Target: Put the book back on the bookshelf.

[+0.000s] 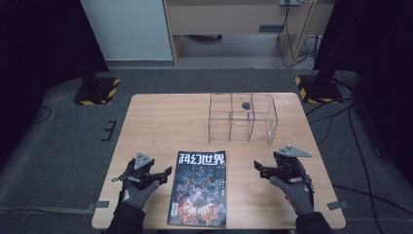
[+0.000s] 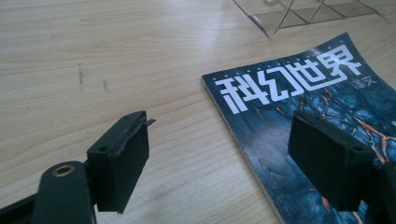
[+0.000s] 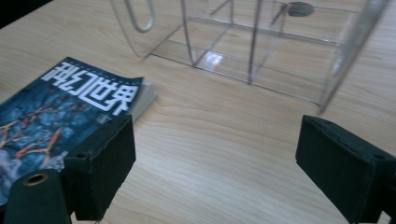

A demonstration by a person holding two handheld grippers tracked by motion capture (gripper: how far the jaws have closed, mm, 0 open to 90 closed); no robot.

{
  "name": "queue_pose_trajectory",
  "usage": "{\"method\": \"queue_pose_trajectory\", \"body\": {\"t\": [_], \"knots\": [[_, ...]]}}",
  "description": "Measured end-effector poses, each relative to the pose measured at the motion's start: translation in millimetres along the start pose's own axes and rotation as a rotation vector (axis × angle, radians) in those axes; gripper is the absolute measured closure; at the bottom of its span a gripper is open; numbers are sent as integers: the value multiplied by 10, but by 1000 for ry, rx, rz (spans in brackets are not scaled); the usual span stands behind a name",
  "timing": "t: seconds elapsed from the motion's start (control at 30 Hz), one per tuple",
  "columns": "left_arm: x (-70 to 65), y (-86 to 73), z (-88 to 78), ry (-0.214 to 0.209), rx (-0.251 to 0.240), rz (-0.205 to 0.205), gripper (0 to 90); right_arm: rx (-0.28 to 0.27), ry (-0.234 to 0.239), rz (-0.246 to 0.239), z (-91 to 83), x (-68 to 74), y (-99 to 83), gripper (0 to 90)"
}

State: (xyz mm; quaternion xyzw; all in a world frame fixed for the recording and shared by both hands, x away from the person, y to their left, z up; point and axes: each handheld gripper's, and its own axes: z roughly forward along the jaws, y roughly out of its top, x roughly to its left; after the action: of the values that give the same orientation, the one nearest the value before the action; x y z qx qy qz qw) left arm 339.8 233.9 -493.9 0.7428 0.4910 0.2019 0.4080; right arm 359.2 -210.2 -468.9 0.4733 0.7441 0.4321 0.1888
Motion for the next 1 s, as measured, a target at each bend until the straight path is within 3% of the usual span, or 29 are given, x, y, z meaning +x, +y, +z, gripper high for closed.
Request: {"method": "queue_pose_trajectory", "body": {"t": [0.1,0.63,1.0], "knots": [[-33,3,23,-6,5,13,199,0,31,-9,36,103,33,124],[-139,-30,154,-27,32,38,210,20,86,-53,245,518,64,129],[-188,-100,278,-38,86,68,236,47,103,-39,395,695,-34,142]]}}
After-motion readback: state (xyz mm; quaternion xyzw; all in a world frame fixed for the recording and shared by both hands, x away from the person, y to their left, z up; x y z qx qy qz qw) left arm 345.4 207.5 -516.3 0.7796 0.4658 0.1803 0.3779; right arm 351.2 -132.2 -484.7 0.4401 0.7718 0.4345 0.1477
